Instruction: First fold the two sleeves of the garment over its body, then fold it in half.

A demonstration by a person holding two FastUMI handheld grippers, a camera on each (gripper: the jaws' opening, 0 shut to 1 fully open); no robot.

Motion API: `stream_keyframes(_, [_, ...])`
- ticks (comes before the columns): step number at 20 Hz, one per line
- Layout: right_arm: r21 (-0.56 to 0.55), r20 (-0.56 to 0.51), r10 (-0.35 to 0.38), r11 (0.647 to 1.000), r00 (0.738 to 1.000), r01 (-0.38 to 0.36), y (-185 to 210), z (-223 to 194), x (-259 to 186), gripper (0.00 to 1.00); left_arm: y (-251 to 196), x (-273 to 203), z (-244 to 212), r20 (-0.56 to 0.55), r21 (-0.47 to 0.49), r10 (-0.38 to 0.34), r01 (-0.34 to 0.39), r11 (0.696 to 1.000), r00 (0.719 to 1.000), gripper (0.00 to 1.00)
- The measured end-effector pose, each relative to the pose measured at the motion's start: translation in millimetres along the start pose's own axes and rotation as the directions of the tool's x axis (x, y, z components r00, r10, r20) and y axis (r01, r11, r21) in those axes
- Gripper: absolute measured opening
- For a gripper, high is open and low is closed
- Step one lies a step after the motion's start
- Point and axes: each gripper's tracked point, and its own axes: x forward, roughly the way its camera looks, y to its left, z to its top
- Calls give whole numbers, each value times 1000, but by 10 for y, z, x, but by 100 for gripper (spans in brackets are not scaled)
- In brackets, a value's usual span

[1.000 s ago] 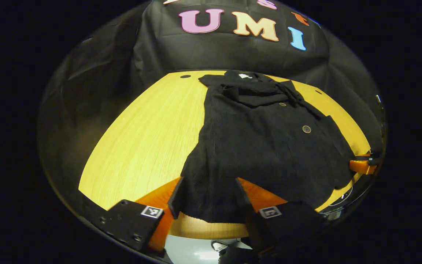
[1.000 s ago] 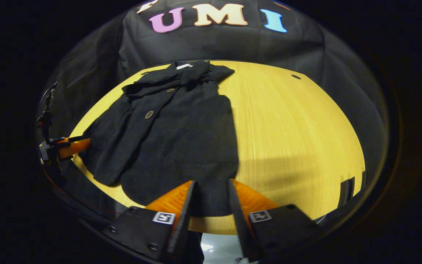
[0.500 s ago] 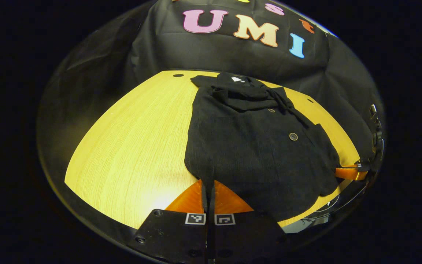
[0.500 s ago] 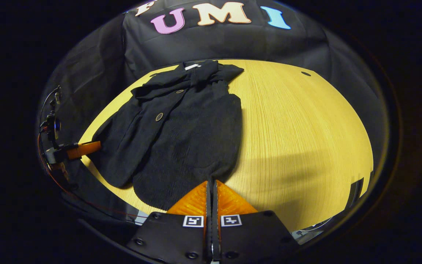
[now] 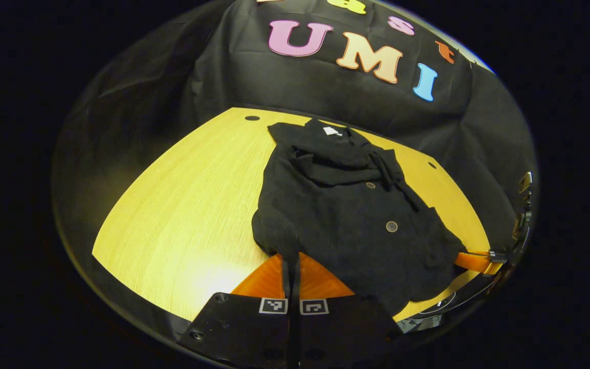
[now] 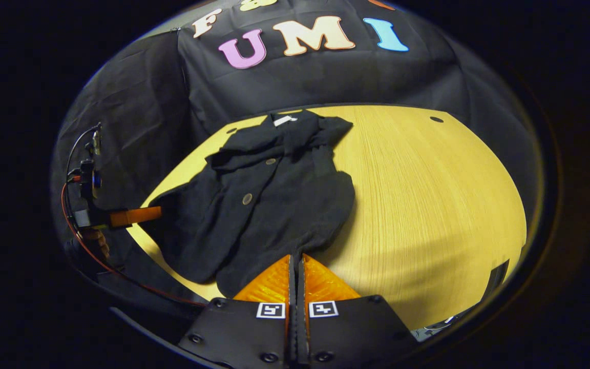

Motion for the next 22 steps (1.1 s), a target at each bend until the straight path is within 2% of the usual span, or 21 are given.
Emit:
stream_keyframes(3, [16, 51, 28, 999, 998, -29, 117, 257, -33, 3, -99, -1, 170, 16, -7, -42, 42, 999, 999, 0])
stream_keyframes(11, [20, 158, 50, 998, 986, -54, 318, 1093, -40, 3, -270, 91, 1045, 140, -20, -122, 126, 992, 983, 0])
stream_keyframes(21, [17, 279, 47, 998, 959, -54, 258, 2162, 155, 2, -276, 476, 1889, 231, 48, -154, 147, 988, 961, 0])
stream_keyframes(22, [17, 287, 45, 999, 957, -52, 244, 2255, 183, 0, -265, 526, 1981, 240, 44, -154, 148, 988, 958, 0])
